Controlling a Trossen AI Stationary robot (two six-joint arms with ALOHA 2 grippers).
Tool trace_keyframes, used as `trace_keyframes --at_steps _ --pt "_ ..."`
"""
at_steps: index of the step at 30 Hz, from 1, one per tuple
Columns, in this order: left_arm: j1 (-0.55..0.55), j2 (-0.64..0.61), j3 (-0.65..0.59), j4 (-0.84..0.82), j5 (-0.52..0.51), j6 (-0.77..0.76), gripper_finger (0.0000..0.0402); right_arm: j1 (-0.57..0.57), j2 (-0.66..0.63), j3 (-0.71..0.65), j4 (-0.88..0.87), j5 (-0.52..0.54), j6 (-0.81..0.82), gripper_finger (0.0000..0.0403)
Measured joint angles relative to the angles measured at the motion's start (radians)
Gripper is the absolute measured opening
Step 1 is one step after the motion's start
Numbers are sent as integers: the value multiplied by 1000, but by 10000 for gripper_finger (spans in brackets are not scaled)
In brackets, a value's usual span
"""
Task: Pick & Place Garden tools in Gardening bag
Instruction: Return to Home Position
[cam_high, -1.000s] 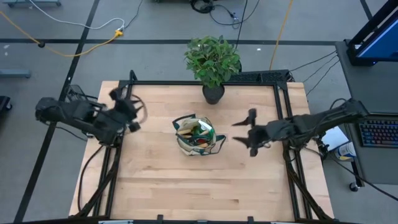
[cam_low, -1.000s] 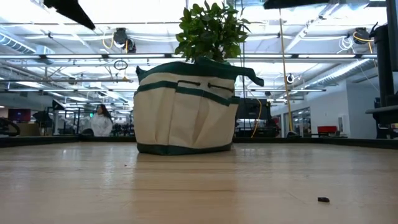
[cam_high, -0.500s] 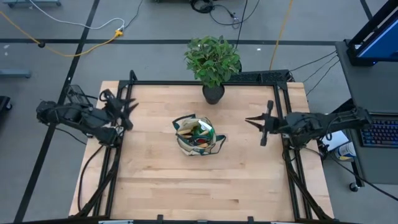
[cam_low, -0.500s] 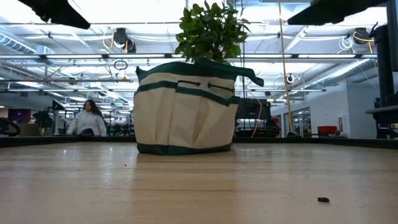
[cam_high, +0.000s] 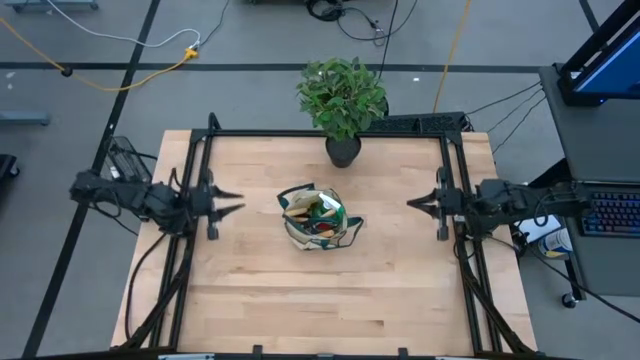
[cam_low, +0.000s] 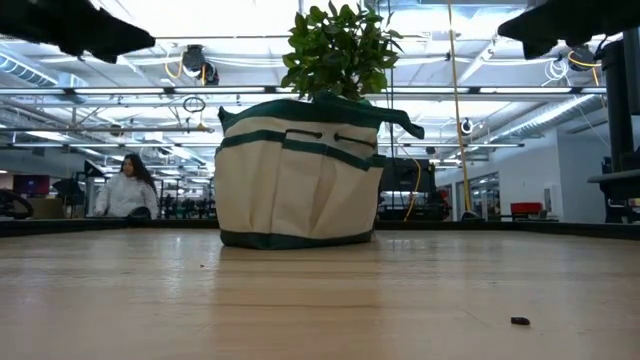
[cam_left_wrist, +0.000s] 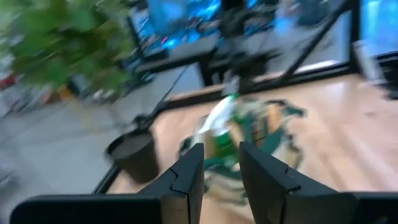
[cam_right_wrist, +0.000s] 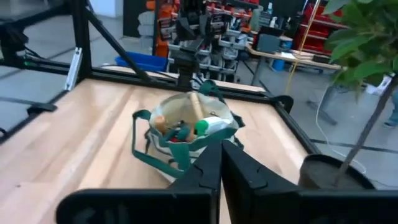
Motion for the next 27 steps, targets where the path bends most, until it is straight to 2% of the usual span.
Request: trace_keyframes --at_steps 4,11,15,20,27 --pt "3 -53 -64 67 35 58 106 0 -25 -24 -13 1 37 1" --pt "26 -156 -78 -15 39 66 106 0 -74 -86 -25 0 22 1" --pt "32 -205 -78 -19 44 123 106 0 -123 -136 -18 0 45 1" --pt "32 -236 -78 -26 46 164 106 0 -189 -201 50 0 58 0" --pt "32 -238 -109 -18 59 111 106 0 -256 -264 97 0 39 0"
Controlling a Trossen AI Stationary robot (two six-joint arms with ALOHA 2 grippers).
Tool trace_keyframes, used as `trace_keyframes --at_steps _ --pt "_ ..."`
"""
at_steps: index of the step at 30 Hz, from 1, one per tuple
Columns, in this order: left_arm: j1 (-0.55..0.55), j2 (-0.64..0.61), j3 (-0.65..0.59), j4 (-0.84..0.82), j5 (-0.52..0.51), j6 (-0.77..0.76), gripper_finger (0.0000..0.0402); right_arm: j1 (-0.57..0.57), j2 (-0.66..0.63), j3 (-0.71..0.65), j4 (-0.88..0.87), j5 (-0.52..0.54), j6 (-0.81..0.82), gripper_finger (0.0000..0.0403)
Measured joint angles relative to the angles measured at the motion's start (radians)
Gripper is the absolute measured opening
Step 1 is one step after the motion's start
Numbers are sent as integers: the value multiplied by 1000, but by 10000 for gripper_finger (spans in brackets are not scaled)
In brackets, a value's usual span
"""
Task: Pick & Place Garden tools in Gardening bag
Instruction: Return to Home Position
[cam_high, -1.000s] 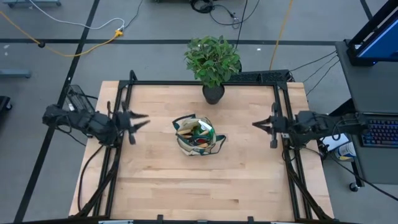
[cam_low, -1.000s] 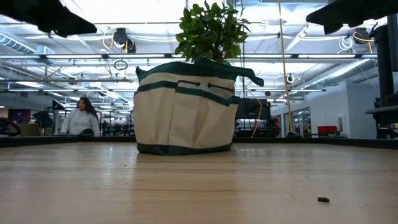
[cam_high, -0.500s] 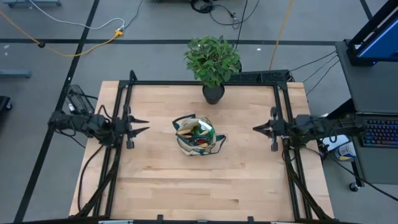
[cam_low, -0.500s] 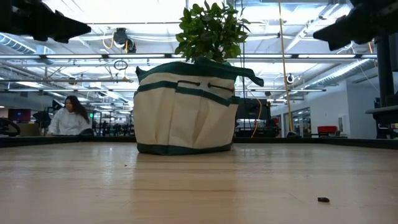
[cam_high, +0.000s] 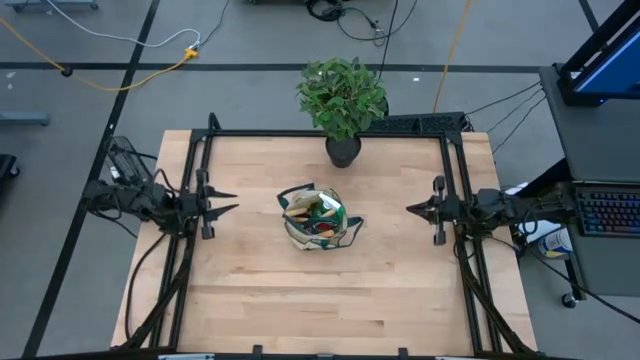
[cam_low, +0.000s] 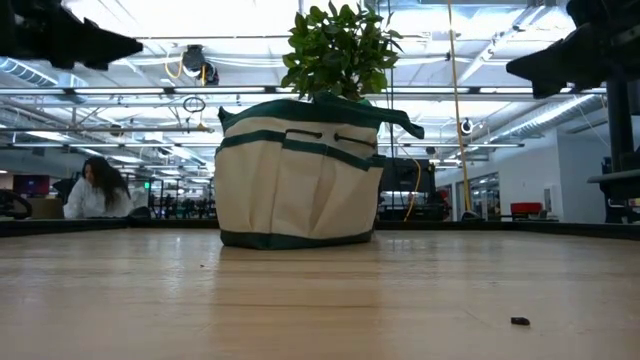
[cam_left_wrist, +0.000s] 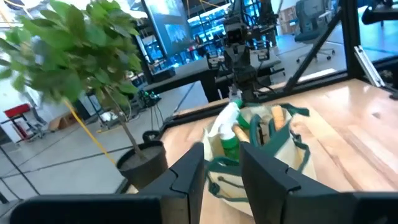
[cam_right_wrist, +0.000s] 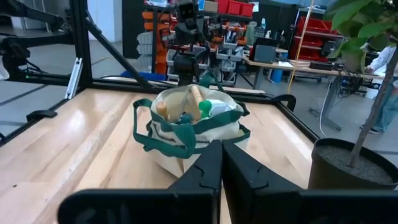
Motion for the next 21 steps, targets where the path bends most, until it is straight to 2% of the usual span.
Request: trace_keyframes --at_steps 9,21 --pt "0 1 -132 212 -2 21 106 0 -33 -48 12 2 10 0" --pt "0 1 -219 267 -5 -35 106 0 -33 -52 17 3 58 0"
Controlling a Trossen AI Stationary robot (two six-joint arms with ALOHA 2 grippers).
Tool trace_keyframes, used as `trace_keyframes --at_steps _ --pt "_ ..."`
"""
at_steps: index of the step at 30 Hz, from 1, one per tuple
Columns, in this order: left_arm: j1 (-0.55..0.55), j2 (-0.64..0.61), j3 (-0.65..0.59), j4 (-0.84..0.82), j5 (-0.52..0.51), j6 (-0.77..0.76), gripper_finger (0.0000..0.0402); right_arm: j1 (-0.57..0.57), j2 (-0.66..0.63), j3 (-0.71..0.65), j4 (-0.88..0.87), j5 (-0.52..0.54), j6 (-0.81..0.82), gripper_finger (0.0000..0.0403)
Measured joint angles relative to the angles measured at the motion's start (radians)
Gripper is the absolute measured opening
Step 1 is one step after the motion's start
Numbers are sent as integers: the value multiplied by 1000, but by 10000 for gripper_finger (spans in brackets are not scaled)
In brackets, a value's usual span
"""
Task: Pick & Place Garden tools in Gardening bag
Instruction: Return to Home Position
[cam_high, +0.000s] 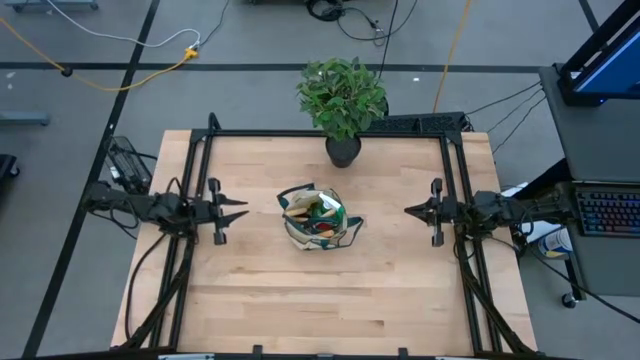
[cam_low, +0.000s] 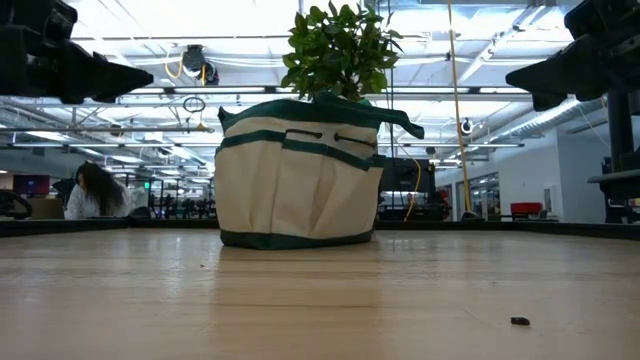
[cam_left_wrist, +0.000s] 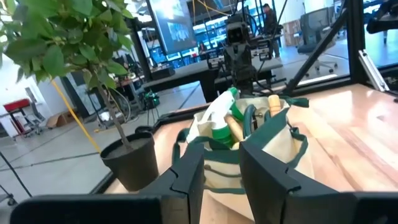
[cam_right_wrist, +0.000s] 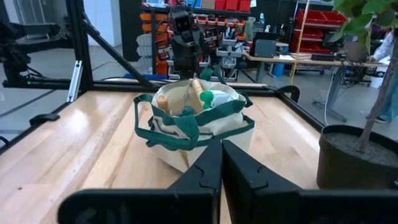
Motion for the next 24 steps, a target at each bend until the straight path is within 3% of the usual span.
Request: trace_keyframes --at_steps 14,24 --pt "0 0 -3 -5 26 -57 106 0 0 -6 58 0 -1 0" --pt "0 1 -3 -4 29 -59 106 0 -1 -149 263 -48 -69 0"
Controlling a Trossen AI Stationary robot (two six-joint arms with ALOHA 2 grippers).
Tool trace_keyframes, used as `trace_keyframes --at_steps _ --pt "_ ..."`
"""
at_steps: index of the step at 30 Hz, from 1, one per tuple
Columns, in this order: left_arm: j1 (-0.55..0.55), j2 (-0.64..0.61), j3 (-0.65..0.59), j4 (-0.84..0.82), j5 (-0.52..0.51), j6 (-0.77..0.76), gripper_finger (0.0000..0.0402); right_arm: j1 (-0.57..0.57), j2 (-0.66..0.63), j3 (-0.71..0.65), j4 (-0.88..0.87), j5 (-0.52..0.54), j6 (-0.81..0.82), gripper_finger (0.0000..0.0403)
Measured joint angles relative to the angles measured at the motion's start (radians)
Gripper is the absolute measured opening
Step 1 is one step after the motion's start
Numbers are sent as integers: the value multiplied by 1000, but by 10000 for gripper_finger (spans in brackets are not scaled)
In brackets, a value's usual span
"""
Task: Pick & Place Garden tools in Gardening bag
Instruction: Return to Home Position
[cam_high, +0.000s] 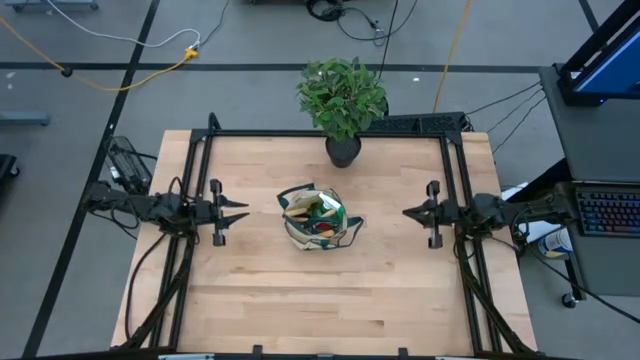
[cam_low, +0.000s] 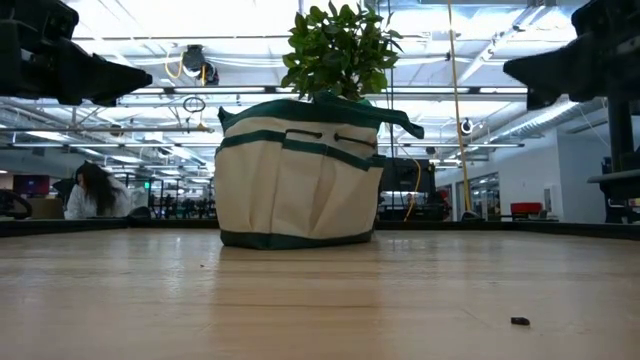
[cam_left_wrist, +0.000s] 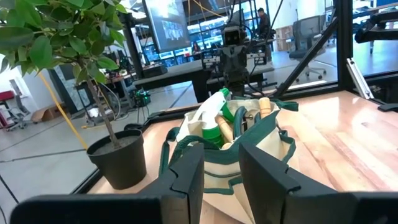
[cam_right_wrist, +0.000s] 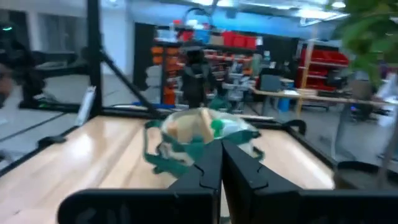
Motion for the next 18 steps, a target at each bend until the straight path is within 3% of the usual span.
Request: trace_keyframes --at_steps 18 --pt "0 1 -6 -17 -3 -35 106 0 1 -5 -13 -30 -13 0"
